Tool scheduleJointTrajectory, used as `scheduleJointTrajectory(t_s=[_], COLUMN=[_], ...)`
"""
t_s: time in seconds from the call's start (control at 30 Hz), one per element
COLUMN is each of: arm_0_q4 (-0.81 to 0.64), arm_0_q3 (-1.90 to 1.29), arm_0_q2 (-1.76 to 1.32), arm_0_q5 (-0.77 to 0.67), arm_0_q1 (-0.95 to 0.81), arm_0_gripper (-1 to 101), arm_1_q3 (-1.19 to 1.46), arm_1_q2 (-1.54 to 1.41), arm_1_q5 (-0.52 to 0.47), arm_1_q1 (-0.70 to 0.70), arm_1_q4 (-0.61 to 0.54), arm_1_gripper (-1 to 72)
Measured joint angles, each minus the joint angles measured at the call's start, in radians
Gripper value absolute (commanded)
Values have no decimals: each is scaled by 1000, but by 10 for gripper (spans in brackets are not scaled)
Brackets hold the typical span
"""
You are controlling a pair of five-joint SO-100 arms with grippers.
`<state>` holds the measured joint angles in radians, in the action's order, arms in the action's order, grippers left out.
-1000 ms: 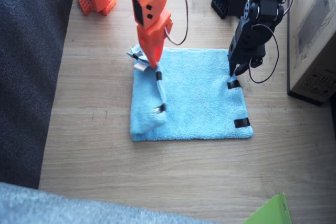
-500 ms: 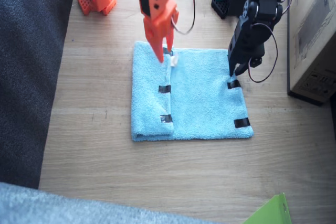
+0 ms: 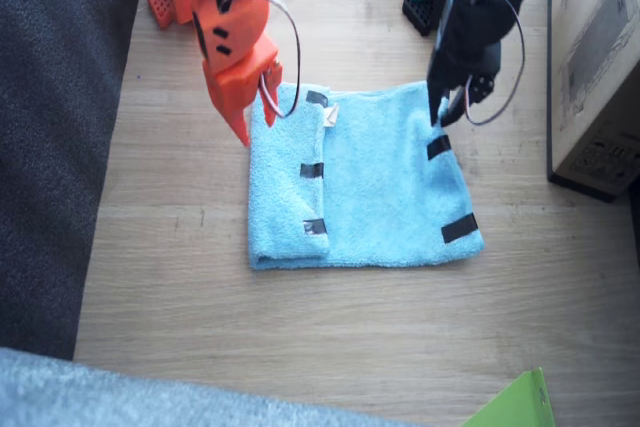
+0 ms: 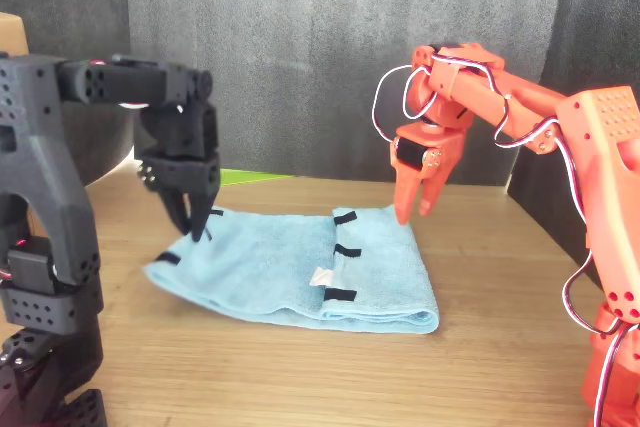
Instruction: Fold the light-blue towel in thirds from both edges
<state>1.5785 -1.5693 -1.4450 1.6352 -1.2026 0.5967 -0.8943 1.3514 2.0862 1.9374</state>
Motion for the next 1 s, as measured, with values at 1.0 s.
scheduleJointTrajectory(t_s=[1.0], arm_0_q4=[204], arm_0_q3=[523], arm_0_q2=[296], arm_0_q5=[37], arm_0_q1=[238], arm_0_gripper=[-2], arm_1_q3=[37], arm_1_q2=[-41], arm_1_q5=[-17], arm_1_q1=[-362], arm_1_q4=[0], arm_1_gripper=[262])
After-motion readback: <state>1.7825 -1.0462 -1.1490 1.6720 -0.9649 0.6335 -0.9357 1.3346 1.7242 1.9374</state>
